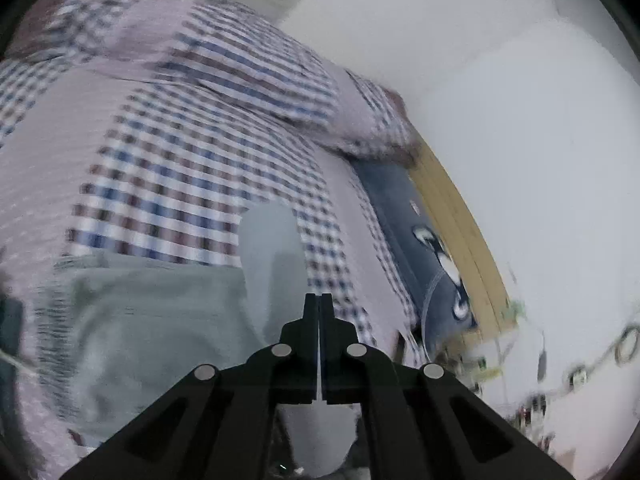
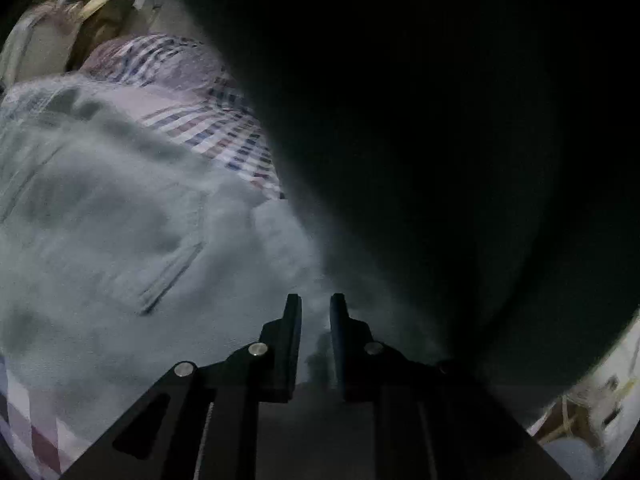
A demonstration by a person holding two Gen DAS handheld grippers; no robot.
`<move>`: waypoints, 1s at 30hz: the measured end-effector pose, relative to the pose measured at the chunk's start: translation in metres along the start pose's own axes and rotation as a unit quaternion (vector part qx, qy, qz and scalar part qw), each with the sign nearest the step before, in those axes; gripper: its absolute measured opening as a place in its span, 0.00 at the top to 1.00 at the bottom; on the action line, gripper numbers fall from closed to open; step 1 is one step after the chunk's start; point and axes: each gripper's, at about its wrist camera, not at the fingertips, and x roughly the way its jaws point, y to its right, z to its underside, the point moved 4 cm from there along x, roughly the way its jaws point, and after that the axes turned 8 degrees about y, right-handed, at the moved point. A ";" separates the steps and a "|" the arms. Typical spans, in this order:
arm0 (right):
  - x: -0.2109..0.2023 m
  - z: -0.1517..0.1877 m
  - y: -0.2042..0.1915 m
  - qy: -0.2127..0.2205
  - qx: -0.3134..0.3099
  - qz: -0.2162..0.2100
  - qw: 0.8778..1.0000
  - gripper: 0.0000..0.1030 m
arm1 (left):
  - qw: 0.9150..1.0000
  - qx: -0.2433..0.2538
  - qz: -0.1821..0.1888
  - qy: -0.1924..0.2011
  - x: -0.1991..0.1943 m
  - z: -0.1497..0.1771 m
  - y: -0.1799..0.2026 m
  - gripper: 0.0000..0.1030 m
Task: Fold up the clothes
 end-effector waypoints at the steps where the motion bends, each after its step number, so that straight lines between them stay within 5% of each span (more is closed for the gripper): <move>1: -0.004 0.002 -0.011 0.003 -0.027 -0.004 1.000 0.73 | 1.000 -0.007 -0.001 0.012 -0.010 -0.003 -0.015 1.00; 5: -0.032 0.012 -0.052 0.028 -0.127 -0.043 0.991 0.66 | 0.997 -0.038 -0.070 -0.022 -0.002 0.045 -0.096 0.95; 8: -0.051 0.021 -0.061 0.042 -0.156 -0.050 0.986 0.62 | 0.994 -0.074 -0.074 -0.043 0.009 0.093 -0.130 0.73; 12: -0.075 0.037 -0.061 0.044 -0.187 -0.090 0.977 0.58 | 0.993 -0.097 -0.066 -0.018 0.007 0.133 -0.140 0.42; 16: -0.114 0.066 -0.055 0.000 -0.190 -0.253 0.949 0.34 | 0.991 -0.122 -0.057 0.022 0.003 0.160 -0.146 0.28; 18: -0.138 0.078 -0.046 -0.023 -0.180 -0.339 0.923 0.34 | 0.990 -0.134 -0.048 0.025 0.008 0.171 -0.148 0.28; 20: -0.158 0.078 -0.029 -0.022 -0.156 -0.374 0.914 0.34 | 0.990 -0.137 -0.037 0.025 0.015 0.182 -0.146 0.28; 23: -0.173 0.056 0.003 0.006 -0.097 -0.382 0.919 0.33 | 0.988 -0.142 -0.055 0.037 0.022 0.194 -0.148 0.28; 30: -0.151 0.012 0.064 0.045 -0.013 -0.298 0.954 0.23 | 0.973 -0.194 -0.108 0.057 0.021 0.220 -0.171 0.28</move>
